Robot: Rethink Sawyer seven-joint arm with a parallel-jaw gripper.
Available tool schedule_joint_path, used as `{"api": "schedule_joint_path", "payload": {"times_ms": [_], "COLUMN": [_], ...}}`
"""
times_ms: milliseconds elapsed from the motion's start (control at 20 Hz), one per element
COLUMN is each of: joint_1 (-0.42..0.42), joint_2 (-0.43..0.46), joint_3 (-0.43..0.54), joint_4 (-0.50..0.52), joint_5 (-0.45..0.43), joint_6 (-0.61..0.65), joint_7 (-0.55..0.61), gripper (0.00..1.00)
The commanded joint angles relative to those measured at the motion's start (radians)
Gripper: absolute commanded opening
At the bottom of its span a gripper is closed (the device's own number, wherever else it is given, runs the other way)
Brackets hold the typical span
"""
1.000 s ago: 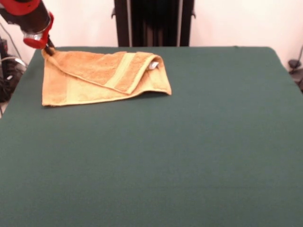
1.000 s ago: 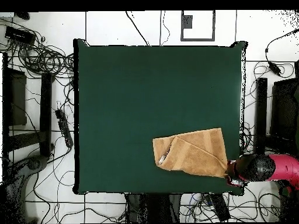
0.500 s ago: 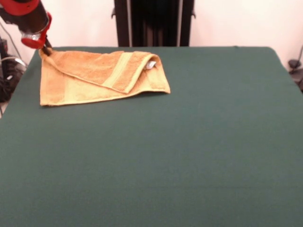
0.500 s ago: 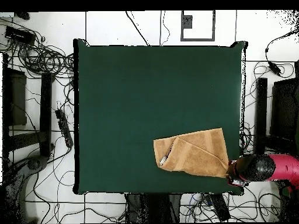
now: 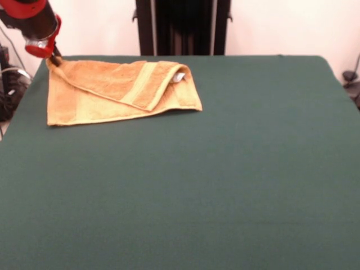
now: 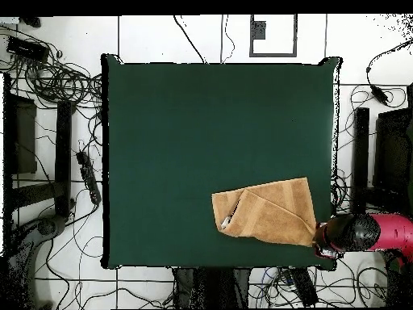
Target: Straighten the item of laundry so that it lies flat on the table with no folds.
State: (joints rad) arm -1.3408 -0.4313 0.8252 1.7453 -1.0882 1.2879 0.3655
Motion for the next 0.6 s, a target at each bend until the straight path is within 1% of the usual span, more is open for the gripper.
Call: {"api": "schedule_joint_path", "payload": {"times_ms": [50,600], "joint_1": [0.051,0.051], "joint_2": [0.002,-0.011], "joint_3": [-0.061,-0.071], "joint_4": [-0.062,-0.044], "joint_5": [-0.066,-0.051], "joint_6": [-0.021,-0.027], "joint_7": [-0.296,-0.250], "gripper": [1.00,1.00]}}
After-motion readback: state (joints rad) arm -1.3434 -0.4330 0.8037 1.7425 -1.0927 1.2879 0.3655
